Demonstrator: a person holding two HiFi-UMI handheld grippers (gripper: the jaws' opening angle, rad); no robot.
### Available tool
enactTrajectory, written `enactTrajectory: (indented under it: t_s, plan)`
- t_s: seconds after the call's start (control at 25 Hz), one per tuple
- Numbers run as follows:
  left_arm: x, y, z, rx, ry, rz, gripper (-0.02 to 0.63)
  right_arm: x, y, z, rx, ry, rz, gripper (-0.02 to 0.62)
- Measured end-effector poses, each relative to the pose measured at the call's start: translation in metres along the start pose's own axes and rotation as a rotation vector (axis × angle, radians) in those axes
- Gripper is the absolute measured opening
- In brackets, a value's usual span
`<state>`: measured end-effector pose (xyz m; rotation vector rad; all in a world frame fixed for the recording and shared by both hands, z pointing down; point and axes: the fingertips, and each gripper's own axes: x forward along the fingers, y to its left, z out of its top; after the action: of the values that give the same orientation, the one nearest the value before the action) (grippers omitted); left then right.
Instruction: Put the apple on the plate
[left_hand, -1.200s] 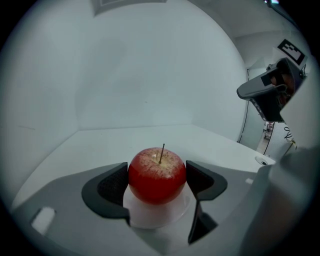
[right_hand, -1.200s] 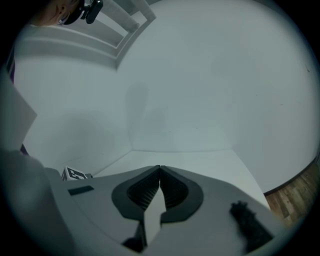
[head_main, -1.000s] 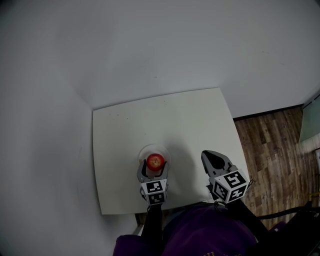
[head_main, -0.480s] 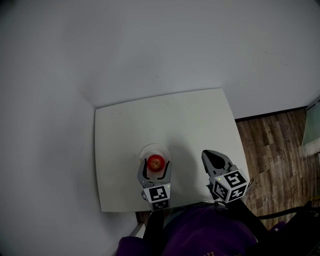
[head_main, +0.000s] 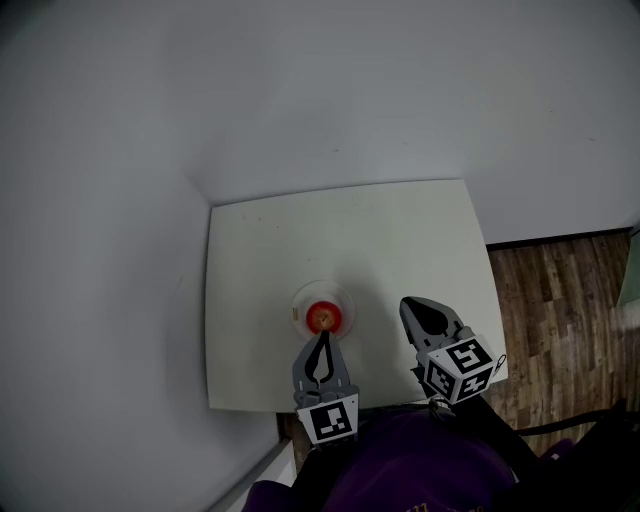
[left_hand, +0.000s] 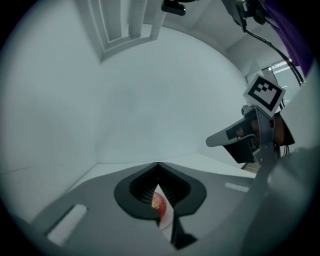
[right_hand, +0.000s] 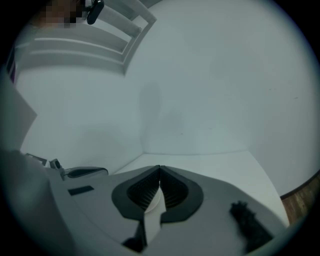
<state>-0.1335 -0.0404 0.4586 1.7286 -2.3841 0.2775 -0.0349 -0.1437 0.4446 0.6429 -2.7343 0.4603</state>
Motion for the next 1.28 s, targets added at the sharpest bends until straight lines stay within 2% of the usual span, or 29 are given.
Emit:
enactTrajectory:
  t_s: [0.12,0.36,0.6,0.8,1.28]
  plan:
    - [-0.012,0.01,0.005,-0.048,-0.014,0.05,0.005,0.003,0.008,0.0,-0.01,0.0,0.026,0.011]
    - [-0.025,0.033,0.008,-0.062,-0.039,0.121,0.005,0.002,0.017,0.004,-0.042,-0.006,0.041,0.011]
    - [-0.028,0.041,0.005,-0.055,-0.028,0.143,0.005,0.003,0.018,0.005,-0.05,-0.007,0.041,0.011]
    - [-0.029,0.04,0.004,-0.051,-0.036,0.133,0.005,0.002,0.02,0.004,-0.05,-0.008,0.043,0.011]
    - [-0.032,0.039,0.001,-0.053,0.008,0.135,0.005,0.001,0.021,0.005,-0.047,-0.005,0.053,0.011]
